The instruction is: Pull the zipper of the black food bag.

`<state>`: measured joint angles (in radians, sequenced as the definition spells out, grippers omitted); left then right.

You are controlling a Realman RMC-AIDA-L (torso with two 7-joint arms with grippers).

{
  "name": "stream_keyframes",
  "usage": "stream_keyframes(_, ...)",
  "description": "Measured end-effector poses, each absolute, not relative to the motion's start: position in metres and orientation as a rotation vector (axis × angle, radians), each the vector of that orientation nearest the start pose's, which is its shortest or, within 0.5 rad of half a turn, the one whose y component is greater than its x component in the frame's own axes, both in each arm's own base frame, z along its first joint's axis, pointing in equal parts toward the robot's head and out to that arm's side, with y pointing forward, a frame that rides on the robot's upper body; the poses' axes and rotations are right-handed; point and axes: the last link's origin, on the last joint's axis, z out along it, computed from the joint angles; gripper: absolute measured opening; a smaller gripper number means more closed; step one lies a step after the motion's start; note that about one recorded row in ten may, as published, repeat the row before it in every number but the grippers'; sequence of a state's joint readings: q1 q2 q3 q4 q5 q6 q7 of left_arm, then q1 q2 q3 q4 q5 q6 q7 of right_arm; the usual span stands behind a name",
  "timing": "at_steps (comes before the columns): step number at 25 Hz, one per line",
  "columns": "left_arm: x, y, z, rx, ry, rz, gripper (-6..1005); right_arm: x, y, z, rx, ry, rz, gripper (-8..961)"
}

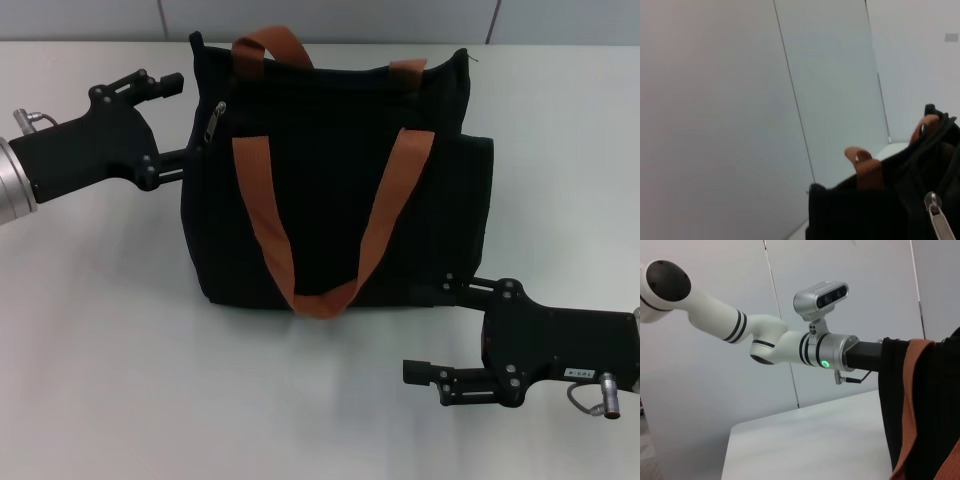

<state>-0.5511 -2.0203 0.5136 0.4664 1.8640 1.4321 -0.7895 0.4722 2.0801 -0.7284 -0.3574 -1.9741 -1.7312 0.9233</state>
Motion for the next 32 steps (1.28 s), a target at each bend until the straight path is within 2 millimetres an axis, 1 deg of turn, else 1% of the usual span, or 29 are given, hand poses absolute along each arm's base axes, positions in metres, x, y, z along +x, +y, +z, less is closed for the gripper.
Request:
stream_keyframes(4,-0.286,0.351,0.025,-2.386,-0.102,-0.667,750,0.268,0.258,-0.046,-2.871,0.332,0.981,810)
stream_keyframes(9,-0.292,0.346,0.027,-2.362,-0.102,-0.663,711,0.268,0.258,-0.045,-2.868,0.333,0.985,810)
stream_keyframes(17,-0.294,0.343,0.028,-2.312,-0.069,-0.672,648,0.267,0.259,-0.044,-2.861,0.332,0.993,809)
stream_keyframes(20,-0.292,0.342,0.023,-2.31,-0.048,-0.673,547,0.268,0.259,-0.044,-2.861,0.332,0.993,809)
stream_keyframes(26,-0.29,0.34,0.021,-2.316,-0.033,-0.687,332,0.267,0.258,-0.044,-2.864,0.332,1.008,809)
stream_keyframes(28,-0.288,0.338,0.022,-2.319,-0.025,-0.708,252,0.264,0.255,-0.042,-2.868,0.324,1.046,810)
stream_keyframes(29,-0.287,0.336,0.022,-2.32,-0.018,-0.725,212,0.259,0.254,-0.04,-2.871,0.314,1.094,810)
stream_keyframes(30,-0.287,0.336,0.022,-2.32,-0.018,-0.725,185,0.259,0.254,-0.04,-2.871,0.314,1.094,810)
stream_keyframes(32,-0.287,0.334,0.023,-2.314,-0.008,-0.733,131,0.254,0.253,-0.035,-2.874,0.311,1.163,810)
